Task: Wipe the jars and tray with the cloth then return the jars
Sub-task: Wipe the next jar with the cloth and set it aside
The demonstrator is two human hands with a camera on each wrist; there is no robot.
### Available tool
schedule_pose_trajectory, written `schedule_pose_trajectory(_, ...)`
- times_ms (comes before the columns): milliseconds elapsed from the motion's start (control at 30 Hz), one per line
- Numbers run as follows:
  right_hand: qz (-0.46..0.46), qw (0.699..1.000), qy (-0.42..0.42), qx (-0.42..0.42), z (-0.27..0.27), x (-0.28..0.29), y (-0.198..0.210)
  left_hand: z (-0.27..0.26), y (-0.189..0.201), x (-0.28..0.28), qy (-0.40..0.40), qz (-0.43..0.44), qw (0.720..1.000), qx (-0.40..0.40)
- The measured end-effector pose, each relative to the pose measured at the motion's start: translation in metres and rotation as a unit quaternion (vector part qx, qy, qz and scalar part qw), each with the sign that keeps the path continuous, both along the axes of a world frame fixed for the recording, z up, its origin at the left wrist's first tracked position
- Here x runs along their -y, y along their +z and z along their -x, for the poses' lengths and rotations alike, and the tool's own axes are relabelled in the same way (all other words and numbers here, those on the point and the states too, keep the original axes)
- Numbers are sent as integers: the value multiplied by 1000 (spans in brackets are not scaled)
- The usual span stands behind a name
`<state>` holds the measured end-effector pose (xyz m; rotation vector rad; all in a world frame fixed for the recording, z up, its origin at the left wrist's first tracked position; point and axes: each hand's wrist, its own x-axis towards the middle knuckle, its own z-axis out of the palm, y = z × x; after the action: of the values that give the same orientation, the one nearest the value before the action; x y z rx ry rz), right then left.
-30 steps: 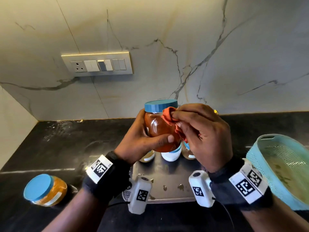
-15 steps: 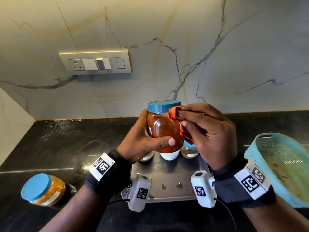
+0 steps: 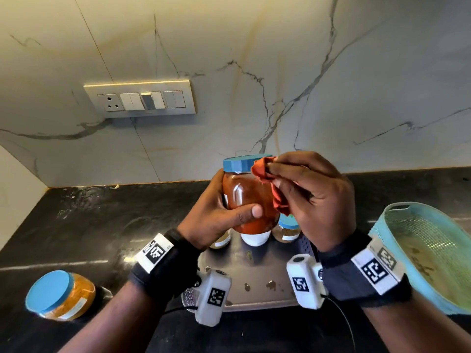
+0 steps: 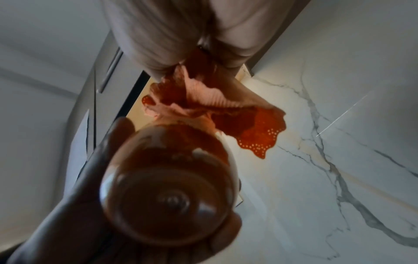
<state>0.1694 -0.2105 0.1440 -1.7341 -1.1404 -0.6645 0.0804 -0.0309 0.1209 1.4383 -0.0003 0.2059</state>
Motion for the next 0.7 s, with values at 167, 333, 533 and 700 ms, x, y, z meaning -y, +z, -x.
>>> schedule_pose_trajectory(167, 113, 990, 56, 59, 22, 10, -24, 1, -7, -12, 37, 47, 998, -6)
schedule_pose_trajectory(333, 64, 995, 50, 57, 9, 13, -15, 3, -9, -6, 10, 33, 999, -19)
schedule_pose_trajectory(533, 52, 997, 24, 50, 14, 4, -13, -1, 2, -7, 37, 50, 998, 1)
schedule_pose_trajectory(700, 96, 990, 82, 64, 23, 15, -26, 2, -3, -10, 41, 69, 997, -1)
